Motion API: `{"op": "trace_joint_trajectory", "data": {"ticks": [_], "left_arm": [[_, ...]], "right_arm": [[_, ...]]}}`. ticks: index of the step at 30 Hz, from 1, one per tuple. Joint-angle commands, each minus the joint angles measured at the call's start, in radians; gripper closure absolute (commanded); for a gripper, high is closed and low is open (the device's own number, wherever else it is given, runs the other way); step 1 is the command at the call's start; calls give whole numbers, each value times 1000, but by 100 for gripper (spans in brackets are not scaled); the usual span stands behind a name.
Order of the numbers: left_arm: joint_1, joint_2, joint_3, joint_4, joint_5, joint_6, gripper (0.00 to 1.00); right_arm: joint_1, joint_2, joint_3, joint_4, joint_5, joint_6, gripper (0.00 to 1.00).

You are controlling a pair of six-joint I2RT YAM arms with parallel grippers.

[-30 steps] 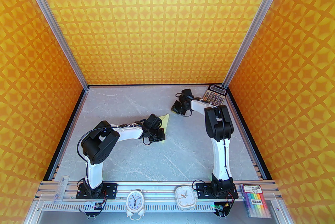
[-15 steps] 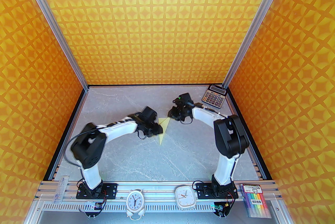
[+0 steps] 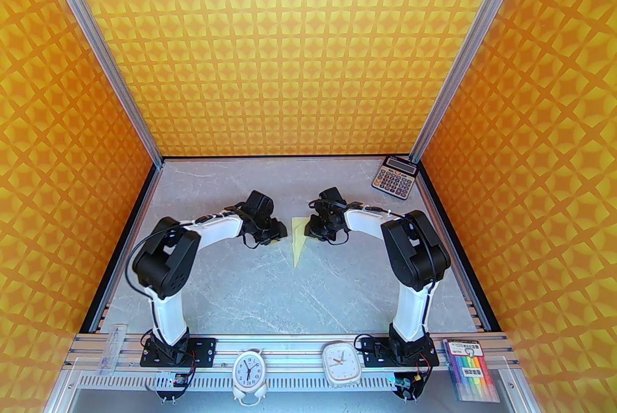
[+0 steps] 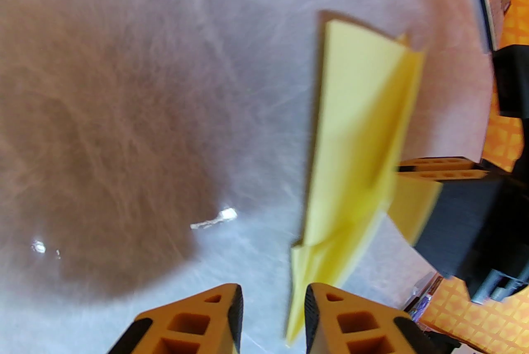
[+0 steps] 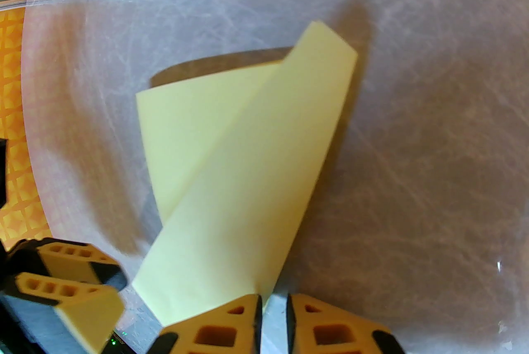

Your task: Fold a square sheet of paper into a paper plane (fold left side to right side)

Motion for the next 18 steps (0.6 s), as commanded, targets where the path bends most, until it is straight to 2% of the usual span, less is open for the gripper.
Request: {"op": "trace_joint_trajectory", "data": {"ticks": [1,18], "left_arm": [[-22,41,29,36,46,46,71],[-102,121,104,34,86,72,67]], "right_arm": [[1,20,-12,24,19,-16,82],[1,44,-36,52,7,-16,82]]}}
